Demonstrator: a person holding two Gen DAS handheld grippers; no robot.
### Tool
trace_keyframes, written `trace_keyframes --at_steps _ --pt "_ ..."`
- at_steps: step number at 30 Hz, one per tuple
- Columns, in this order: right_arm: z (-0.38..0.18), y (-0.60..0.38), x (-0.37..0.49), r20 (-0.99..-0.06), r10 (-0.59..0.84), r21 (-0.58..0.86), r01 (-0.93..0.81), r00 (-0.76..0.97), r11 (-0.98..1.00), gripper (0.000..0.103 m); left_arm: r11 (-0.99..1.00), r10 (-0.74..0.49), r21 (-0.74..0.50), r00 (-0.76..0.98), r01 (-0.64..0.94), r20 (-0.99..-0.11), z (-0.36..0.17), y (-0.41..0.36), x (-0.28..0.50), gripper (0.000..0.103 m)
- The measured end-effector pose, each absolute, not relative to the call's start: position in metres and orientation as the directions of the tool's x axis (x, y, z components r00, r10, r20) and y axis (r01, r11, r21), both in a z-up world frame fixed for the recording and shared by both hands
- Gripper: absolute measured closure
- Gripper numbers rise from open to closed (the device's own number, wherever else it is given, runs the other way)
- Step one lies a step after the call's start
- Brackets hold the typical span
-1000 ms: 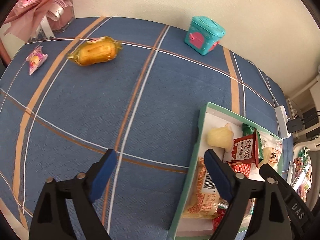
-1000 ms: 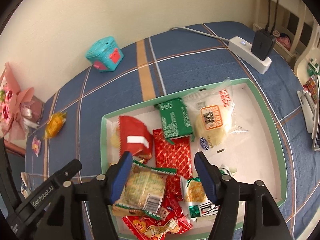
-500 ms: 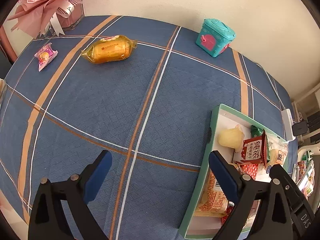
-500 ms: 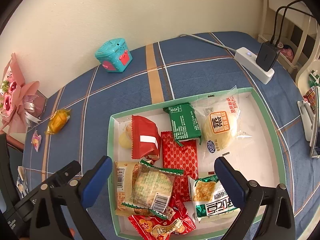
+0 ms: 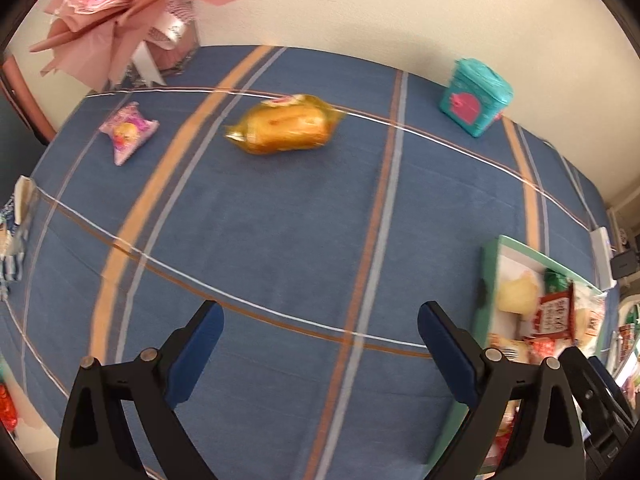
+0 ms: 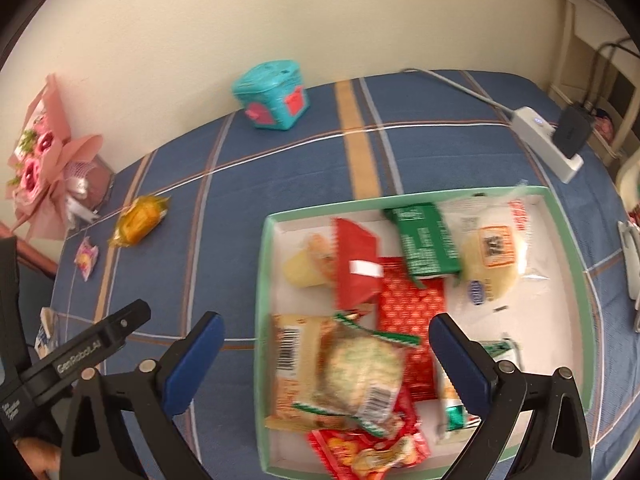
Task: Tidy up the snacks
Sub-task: 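Move both tools back toward the pink pack and yellow bread bag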
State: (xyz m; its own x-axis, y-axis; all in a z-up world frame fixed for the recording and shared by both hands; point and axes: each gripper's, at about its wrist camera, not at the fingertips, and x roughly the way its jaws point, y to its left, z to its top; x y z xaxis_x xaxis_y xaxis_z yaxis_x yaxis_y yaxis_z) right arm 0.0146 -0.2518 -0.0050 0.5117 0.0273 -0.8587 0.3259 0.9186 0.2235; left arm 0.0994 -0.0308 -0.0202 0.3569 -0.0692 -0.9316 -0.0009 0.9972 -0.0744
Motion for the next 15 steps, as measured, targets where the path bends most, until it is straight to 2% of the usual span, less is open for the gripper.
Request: trace_keyframes --at_steps 11,15 --pt "-0.005 -0.198 0.031 -0.861 0.078 0.232 0.252 0.503 0.939 0.000 0.995 0.040 0.003 0.385 -0.097 -0.922 -0.013 0.030 0.104 0.005" --pt "-0.007 -0.179 0.036 -0.862 0.098 0.240 0.230 0.497 0.943 0.000 0.993 0.045 -0.003 0.389 -0.121 -0.920 -0.012 0.046 0.104 0.005"
